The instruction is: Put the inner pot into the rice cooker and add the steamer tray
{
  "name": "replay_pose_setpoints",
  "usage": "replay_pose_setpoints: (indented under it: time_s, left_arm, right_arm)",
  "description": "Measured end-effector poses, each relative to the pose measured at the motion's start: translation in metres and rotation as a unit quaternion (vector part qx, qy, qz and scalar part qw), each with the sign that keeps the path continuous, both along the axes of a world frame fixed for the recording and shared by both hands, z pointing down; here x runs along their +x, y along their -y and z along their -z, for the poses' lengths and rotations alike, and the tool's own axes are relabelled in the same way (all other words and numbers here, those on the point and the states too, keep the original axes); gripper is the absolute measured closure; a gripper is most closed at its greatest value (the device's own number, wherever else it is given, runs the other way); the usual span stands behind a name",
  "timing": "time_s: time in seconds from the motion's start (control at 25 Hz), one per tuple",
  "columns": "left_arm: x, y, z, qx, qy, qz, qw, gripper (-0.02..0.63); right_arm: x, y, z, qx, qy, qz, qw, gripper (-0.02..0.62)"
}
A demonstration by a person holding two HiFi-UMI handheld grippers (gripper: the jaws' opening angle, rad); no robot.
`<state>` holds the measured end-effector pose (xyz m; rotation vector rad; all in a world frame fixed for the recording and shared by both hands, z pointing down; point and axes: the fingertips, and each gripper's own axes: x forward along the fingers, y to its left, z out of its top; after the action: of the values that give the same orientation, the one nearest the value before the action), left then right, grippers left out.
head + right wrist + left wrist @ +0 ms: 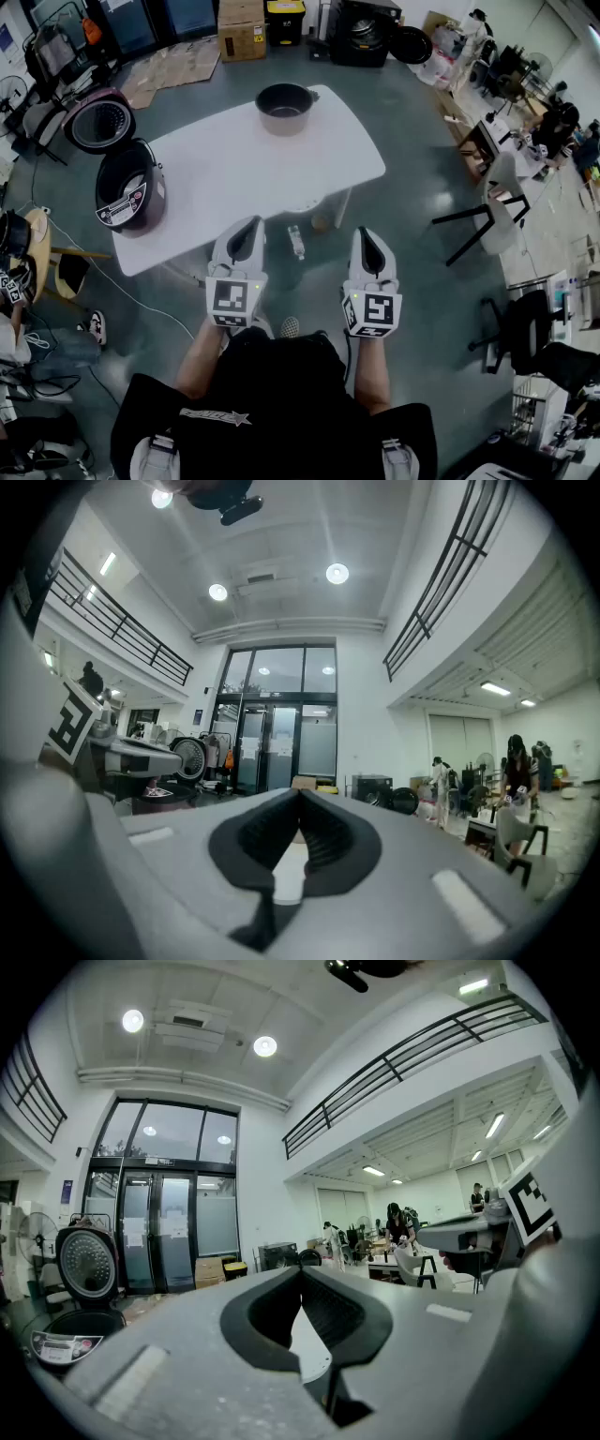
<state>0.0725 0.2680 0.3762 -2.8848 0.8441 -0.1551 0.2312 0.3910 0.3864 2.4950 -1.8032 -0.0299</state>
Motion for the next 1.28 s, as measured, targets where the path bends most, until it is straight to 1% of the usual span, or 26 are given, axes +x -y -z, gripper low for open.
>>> replay_pose_setpoints:
  time_s: [0.28, 0.48, 0.64, 0.8, 1.28]
  left_arm:
    - [0.011, 0.024, -0.006, -0.006, 0.004, 0.004, 1.0, 0.598]
    - [0.027, 0.057, -0.012, -0.011, 0.007, 0.007, 0.9999, 0.598]
    - [0.046, 0.096, -0.017, -0.014, 0.009, 0.01, 0.9998, 0.598]
    - [0.074, 0.143, -0.025, -0.023, 0.018, 0.011, 0.9995, 0.597]
    - [0.145, 0.284, -0.052, -0.065, 0.045, 0.003, 0.9969, 0.597]
  right_arm:
    - [0.011, 0.023, -0.005, -0.005, 0.013, -0.001, 1.0, 0.589]
    - [0.027, 0.055, -0.01, -0.01, 0.016, 0.0, 1.0, 0.59]
    - [0.048, 0.093, -0.015, -0.01, 0.021, 0.003, 1.0, 0.589]
    - [0.077, 0.139, -0.021, -0.016, 0.029, 0.001, 0.999, 0.591]
    - [0.142, 0.282, -0.049, -0.057, 0.062, -0.002, 0.996, 0.589]
